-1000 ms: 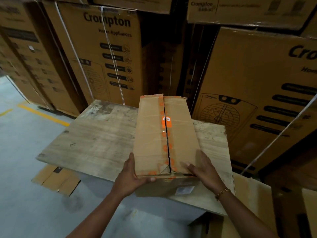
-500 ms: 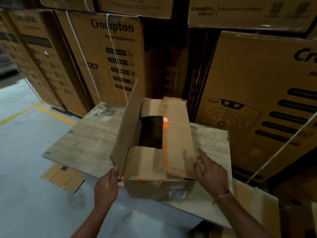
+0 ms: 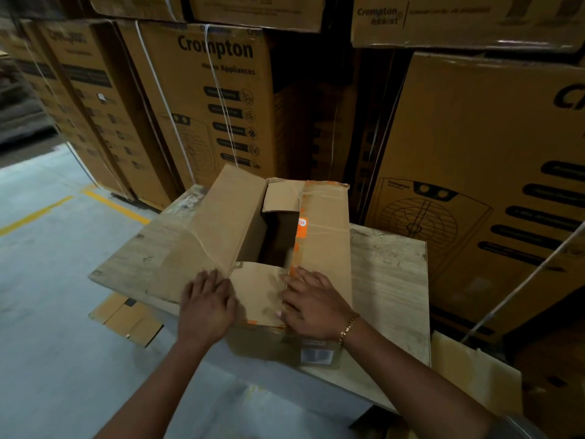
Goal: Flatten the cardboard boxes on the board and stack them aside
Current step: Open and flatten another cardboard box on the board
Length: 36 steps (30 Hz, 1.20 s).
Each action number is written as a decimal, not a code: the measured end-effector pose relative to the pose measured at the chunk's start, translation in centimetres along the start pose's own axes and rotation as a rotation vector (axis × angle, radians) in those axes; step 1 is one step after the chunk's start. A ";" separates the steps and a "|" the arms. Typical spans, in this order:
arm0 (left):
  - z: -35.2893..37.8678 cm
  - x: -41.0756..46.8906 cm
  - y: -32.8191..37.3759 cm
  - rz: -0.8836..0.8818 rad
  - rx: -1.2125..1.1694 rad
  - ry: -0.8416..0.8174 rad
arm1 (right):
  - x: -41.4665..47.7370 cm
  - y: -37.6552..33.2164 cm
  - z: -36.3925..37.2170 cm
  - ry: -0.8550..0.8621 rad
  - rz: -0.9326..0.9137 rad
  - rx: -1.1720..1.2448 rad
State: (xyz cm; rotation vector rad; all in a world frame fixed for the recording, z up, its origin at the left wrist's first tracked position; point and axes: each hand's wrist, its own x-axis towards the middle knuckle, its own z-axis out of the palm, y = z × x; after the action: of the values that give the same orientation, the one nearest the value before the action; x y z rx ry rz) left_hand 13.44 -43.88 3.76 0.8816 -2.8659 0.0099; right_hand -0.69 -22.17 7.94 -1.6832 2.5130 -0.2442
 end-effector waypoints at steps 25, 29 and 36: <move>-2.0 8.2 2.0 -0.004 -0.185 -0.430 | -3.4 7.7 2.7 -0.140 1.006 0.607; -4.3 10.1 0.8 -0.126 -0.571 -0.507 | -3.1 8.2 3.8 -0.075 1.097 0.737; -6.7 9.4 -1.8 -0.249 -1.152 -0.752 | -4.1 10.2 5.3 -0.052 1.095 0.697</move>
State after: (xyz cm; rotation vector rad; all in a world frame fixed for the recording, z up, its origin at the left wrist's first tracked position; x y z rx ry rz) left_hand 7.64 -50.28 11.59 1.0115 -2.4612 -2.0856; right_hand -7.47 -14.95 0.81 -0.0112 2.4456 -0.7807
